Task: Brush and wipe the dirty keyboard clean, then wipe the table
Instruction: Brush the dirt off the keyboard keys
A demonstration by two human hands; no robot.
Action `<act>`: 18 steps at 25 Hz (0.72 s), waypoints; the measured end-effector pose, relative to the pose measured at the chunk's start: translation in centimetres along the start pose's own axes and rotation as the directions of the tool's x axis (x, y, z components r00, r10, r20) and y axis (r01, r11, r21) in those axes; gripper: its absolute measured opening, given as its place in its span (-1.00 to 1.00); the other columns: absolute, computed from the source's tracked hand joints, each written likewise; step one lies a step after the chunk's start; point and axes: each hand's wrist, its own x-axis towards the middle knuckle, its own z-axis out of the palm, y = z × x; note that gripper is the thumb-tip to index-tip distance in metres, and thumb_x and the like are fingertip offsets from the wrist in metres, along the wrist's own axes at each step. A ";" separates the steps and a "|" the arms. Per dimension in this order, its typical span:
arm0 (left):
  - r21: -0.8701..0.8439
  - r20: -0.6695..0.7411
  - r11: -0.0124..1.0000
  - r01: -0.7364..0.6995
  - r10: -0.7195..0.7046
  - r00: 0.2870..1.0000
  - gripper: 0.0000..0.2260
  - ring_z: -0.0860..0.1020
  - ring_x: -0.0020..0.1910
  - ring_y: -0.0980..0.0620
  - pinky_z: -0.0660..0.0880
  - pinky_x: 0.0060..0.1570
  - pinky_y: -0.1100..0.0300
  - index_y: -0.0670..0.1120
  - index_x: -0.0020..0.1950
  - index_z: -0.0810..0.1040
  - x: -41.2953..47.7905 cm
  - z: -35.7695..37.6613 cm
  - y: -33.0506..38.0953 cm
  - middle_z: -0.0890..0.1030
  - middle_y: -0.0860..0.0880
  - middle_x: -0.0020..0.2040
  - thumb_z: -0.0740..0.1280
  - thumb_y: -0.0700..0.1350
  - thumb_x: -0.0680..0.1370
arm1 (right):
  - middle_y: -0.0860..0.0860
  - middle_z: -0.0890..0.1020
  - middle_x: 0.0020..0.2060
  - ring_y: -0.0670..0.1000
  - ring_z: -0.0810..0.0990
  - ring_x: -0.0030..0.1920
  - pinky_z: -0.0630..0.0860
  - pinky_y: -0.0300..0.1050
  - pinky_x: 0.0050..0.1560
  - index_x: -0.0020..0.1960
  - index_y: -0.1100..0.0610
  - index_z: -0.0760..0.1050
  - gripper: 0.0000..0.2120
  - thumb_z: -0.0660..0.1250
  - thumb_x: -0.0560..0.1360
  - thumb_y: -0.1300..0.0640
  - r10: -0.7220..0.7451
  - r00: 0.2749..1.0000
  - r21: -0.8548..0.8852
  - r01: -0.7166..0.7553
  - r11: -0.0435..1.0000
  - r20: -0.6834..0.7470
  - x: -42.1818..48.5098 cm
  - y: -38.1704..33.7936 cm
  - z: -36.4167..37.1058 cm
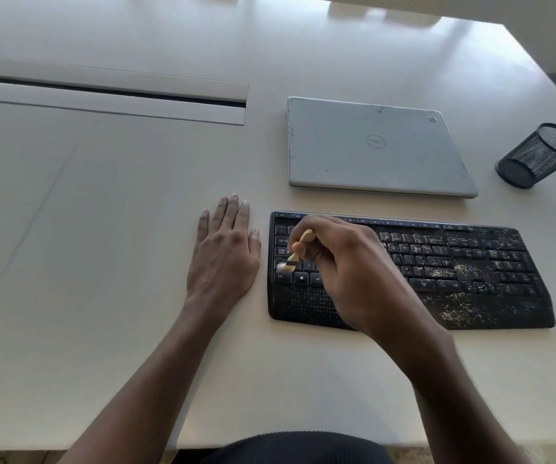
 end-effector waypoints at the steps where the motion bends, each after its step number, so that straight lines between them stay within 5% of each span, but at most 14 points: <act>1: 0.000 -0.001 1.000 -0.002 0.002 1.000 -0.49 0.10 0.69 -0.04 -0.01 0.67 -0.07 -0.12 0.67 0.22 0.0 0.0 0.0 0.21 -0.13 0.68 0.11 0.00 0.72 | -0.11 0.62 -0.19 -0.19 0.53 -0.16 0.36 -0.47 -0.17 -0.05 0.11 0.59 -0.90 0.37 0.62 0.25 0.014 1.000 -0.006 -0.014 1.000 0.019 -0.1 0.2 0.1; 5: -0.004 0.004 1.000 0.007 -0.007 1.000 -0.49 0.10 0.69 -0.03 -0.02 0.67 -0.06 -0.12 0.67 0.22 0.0 0.0 0.2 0.20 -0.12 0.69 0.12 0.00 0.73 | -0.15 0.61 -0.17 -0.25 0.55 -0.19 0.49 -0.29 -0.16 -0.06 0.04 0.55 -0.83 0.34 0.63 0.28 0.118 0.992 -0.193 -0.126 0.973 -0.051 -1.2 1.3 -1.0; 8: -0.002 0.010 1.000 0.008 -0.008 1.000 -0.48 0.08 0.69 -0.02 -0.04 0.67 -0.06 -0.11 0.68 0.21 0.0 -0.1 0.1 0.19 -0.11 0.69 0.11 0.00 0.72 | -0.14 0.62 -0.18 -0.24 0.57 -0.16 0.42 -0.53 -0.16 -0.05 0.10 0.61 -0.88 0.36 0.63 0.26 0.084 0.991 -0.050 -0.089 0.995 -0.100 -1.1 0.2 -1.3; 13: -0.005 0.012 1.000 0.006 -0.006 1.000 -0.48 0.08 0.69 -0.03 -0.04 0.67 -0.07 -0.12 0.67 0.21 0.0 -0.3 0.2 0.19 -0.12 0.69 0.11 0.00 0.72 | -0.10 0.64 -0.19 -0.32 0.55 -0.16 0.38 -0.56 -0.21 -0.06 0.15 0.62 -0.86 0.35 0.63 0.29 0.125 0.989 0.016 -0.126 0.992 0.077 -1.6 -0.1 -0.6; 18: -0.006 0.012 1.000 0.006 -0.006 1.000 -0.48 0.09 0.69 -0.02 -0.03 0.67 -0.07 -0.11 0.68 0.21 0.0 -0.2 0.1 0.19 -0.11 0.69 0.12 0.00 0.72 | -0.15 0.64 -0.18 -0.38 0.58 -0.14 0.37 -0.61 -0.24 -0.06 0.13 0.63 -0.87 0.34 0.64 0.24 0.170 0.981 0.004 -0.171 0.985 -0.093 -2.3 0.8 -2.0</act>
